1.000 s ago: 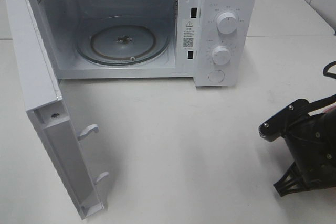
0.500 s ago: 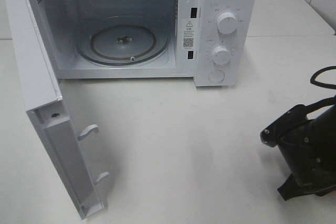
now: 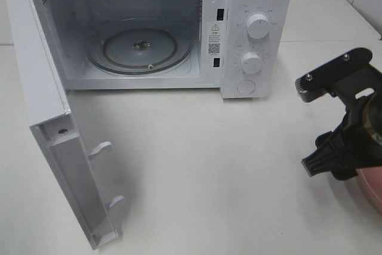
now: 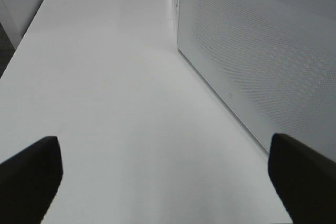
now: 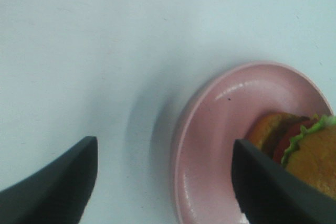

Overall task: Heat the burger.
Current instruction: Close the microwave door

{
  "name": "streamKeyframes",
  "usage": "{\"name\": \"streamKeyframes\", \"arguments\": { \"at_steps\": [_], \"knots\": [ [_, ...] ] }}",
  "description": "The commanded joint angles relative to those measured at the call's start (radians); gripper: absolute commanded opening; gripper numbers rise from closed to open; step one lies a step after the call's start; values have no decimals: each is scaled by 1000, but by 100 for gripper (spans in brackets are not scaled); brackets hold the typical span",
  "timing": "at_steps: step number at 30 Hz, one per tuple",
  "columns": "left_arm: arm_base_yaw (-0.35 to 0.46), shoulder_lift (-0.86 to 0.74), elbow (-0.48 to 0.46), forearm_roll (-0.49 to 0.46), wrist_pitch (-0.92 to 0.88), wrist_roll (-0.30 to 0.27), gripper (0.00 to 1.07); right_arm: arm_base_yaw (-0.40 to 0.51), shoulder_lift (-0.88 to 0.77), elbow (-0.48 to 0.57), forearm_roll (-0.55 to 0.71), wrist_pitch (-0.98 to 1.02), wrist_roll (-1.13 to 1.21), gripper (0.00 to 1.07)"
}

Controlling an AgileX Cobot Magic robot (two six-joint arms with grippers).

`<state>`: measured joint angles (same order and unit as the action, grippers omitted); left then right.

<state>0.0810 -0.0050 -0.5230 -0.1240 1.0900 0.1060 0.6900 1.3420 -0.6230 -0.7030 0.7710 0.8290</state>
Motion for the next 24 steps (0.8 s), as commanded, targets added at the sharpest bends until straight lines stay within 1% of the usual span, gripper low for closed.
{"name": "streamKeyframes", "arguments": {
  "at_steps": [1, 2, 3, 4, 5, 6, 7, 8, 9, 10, 11, 13, 15, 16, 18, 21, 23, 24],
  "knots": [
    [1, -17, 1, -3, -14, -3, 100, 0, -86, -30, 113, 7, -182, 79],
    [1, -17, 1, -3, -14, -3, 100, 0, -148, -57, 198, 22, -282, 83],
    [1, -17, 1, -3, -14, -3, 100, 0, -181, -73, 246, 43, -332, 84],
    [1, -17, 1, -3, -14, -3, 100, 0, -181, -73, 246, 43, -332, 84],
    [1, -17, 1, -3, -14, -3, 100, 0, -236, -100, 321, 93, -430, 83],
    [1, -17, 1, -3, -14, -3, 100, 0, -265, -111, 347, 117, -464, 83],
    [1, -17, 1, -3, -14, -3, 100, 0, -265, -111, 347, 117, -464, 83],
    [1, -17, 1, -3, -14, -3, 100, 0, -321, -132, 392, 175, -525, 82],
    [1, -17, 1, -3, -14, -3, 100, 0, -343, -139, 411, 192, -545, 82],
    [1, -17, 1, -3, -14, -3, 100, 0, -343, -139, 411, 192, -545, 82],
    [1, -17, 1, -3, -14, -3, 100, 0, -400, -142, 431, 218, -582, 81],
    [1, -17, 1, -3, -14, -3, 100, 0, -423, -142, 435, 226, -591, 81],
    [1, -17, 1, -3, -14, -3, 100, 0, -494, -142, 436, 260, -604, 80],
    [1, -17, 1, -3, -14, -3, 100, 0, -494, -142, 436, 260, -604, 80],
    [1, -17, 1, -3, -14, -3, 100, 0, -578, -142, 436, 315, -604, 79],
    [1, -17, 1, -3, -14, -3, 100, 0, -597, -142, 436, 329, -604, 79],
    [1, -17, 1, -3, -14, -3, 100, 0, -652, -142, 436, 362, -604, 78],
    [1, -17, 1, -3, -14, -3, 100, 0, -652, -142, 436, 362, -604, 78]
  ]
}}
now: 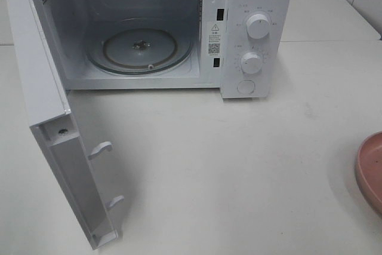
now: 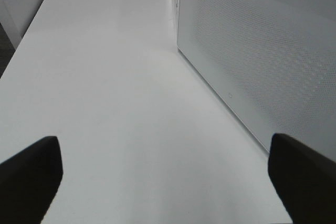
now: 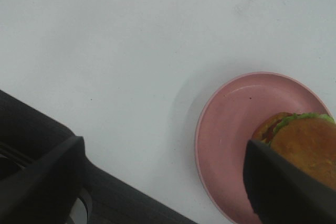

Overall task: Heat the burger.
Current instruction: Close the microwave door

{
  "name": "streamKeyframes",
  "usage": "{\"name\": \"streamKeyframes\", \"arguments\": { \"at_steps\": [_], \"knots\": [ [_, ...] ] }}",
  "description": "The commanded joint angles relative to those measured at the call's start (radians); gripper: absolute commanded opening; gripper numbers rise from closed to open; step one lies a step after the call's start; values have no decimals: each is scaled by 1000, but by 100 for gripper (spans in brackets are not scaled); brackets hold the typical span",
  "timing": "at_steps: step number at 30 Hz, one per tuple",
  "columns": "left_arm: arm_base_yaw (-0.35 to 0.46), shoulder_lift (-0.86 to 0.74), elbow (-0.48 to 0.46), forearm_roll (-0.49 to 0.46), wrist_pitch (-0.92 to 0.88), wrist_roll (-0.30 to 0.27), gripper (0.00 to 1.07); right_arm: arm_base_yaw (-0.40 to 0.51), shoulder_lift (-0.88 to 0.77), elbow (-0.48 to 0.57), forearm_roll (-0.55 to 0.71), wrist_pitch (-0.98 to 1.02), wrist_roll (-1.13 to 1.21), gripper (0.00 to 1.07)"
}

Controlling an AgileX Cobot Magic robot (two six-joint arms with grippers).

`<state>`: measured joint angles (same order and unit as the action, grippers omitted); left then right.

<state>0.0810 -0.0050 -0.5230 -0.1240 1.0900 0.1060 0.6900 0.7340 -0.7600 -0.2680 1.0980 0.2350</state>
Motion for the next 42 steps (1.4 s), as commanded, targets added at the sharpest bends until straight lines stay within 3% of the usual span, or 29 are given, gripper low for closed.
{"name": "streamKeyframes", "arguments": {
  "at_steps": [1, 7, 14, 17, 19, 24, 32, 42],
  "knots": [
    [1, -17, 1, -3, -14, -3, 100, 0, -89, -5, 3, 48, -10, 78],
    [1, -17, 1, -2, -14, -3, 100, -35, -195, 8, 27, 52, -10, 76],
    [1, -17, 1, -2, -14, -3, 100, -201, -323, 61, 84, 22, -98, 76],
    [1, -17, 1, -2, -14, -3, 100, -224, -345, 71, 92, 12, -106, 76],
    [1, -17, 1, -3, -14, -3, 100, -314, -443, 121, 118, -36, -114, 76],
    [1, -17, 1, -3, -14, -3, 100, -407, -550, 185, 127, -66, -114, 76],
    [1, -17, 1, -3, -14, -3, 100, -505, -657, 261, 165, -102, -110, 76],
    [1, -17, 1, -3, -14, -3, 100, -603, -765, 261, 205, -103, -135, 76]
  ]
}}
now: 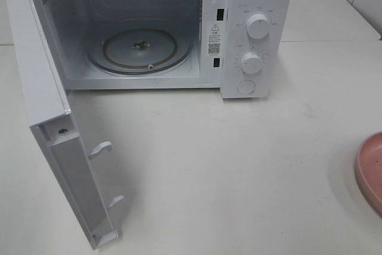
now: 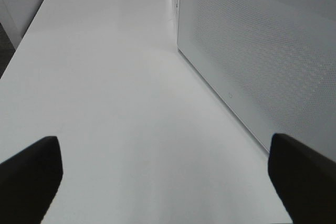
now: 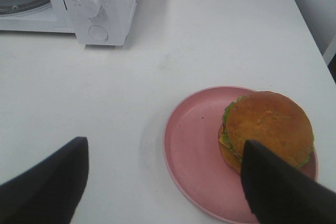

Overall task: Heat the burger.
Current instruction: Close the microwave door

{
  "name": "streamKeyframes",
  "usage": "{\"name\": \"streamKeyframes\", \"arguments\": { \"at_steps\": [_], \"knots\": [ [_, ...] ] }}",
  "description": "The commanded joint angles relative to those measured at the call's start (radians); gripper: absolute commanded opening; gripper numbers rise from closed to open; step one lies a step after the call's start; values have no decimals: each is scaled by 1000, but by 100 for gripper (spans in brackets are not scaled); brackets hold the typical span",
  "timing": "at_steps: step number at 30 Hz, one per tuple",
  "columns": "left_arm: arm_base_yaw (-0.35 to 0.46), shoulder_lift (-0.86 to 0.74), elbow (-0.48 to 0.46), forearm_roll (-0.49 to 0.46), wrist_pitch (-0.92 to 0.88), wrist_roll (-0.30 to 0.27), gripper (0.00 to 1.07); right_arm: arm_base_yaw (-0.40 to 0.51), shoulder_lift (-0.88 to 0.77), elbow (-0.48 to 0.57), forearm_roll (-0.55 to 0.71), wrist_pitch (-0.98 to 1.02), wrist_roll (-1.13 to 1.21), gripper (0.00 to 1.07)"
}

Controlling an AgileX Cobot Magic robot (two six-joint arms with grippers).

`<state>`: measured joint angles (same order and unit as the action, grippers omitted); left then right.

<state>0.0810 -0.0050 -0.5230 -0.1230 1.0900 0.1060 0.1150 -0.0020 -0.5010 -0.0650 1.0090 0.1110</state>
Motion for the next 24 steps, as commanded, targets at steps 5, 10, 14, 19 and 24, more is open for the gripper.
{"name": "streamKeyframes", "arguments": {
  "at_steps": [5, 10, 14, 19, 24],
  "knots": [
    [1, -16, 1, -5, -14, -3, 100, -43, -28, 2, 1, -14, -11, 76],
    [1, -16, 1, -3, -14, -3, 100, -43, -28, 2, 1, -14, -12, 76],
    [1, -16, 1, -5, -14, -3, 100, -43, -28, 2, 1, -14, -12, 76],
    [1, -16, 1, -5, -14, -3, 100, -43, -28, 2, 1, -14, -12, 76],
    [1, -16, 1, -5, -14, -3, 100, -43, -28, 2, 1, -14, -12, 76]
  ]
}}
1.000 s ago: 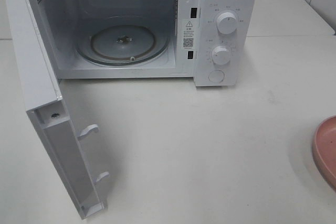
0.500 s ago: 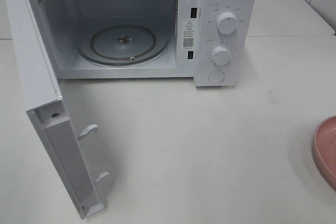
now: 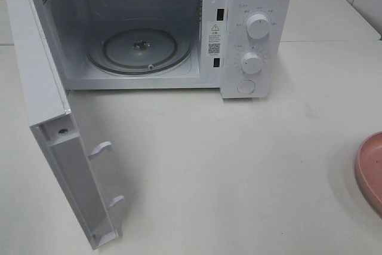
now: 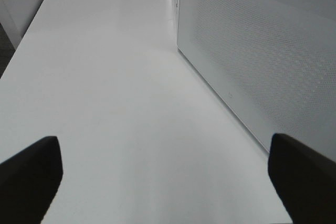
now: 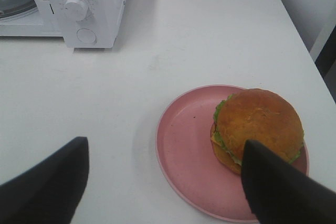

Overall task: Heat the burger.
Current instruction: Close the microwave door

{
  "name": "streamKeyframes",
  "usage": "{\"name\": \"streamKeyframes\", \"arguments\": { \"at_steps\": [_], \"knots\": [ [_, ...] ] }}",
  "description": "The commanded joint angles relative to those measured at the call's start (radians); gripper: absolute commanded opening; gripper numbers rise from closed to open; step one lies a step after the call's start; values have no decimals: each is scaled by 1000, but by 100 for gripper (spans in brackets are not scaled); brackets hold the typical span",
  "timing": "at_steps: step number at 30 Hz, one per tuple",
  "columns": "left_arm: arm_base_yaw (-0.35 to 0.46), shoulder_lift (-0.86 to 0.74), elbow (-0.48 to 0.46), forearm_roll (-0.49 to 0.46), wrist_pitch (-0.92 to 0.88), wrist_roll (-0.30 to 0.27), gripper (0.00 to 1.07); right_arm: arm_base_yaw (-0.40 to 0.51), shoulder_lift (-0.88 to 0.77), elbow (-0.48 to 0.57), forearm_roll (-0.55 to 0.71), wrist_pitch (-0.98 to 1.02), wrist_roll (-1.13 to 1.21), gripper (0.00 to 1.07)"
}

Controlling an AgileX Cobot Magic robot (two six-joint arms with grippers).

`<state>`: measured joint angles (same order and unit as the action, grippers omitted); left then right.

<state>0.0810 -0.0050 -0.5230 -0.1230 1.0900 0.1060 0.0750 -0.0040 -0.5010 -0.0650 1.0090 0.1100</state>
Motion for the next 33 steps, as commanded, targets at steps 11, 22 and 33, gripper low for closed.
{"name": "streamKeyframes", "arguments": {
  "at_steps": [11, 22, 33],
  "knots": [
    [1, -16, 1, -8, -14, -3, 100, -3, -26, 2, 1, -14, -11, 76],
    [1, -16, 1, -36, -14, -4, 100, -3, -26, 2, 1, -14, -11, 76],
    [1, 115, -47, -19, -93, -44, 61, -3, -26, 2, 1, -14, -11, 76]
  ]
}}
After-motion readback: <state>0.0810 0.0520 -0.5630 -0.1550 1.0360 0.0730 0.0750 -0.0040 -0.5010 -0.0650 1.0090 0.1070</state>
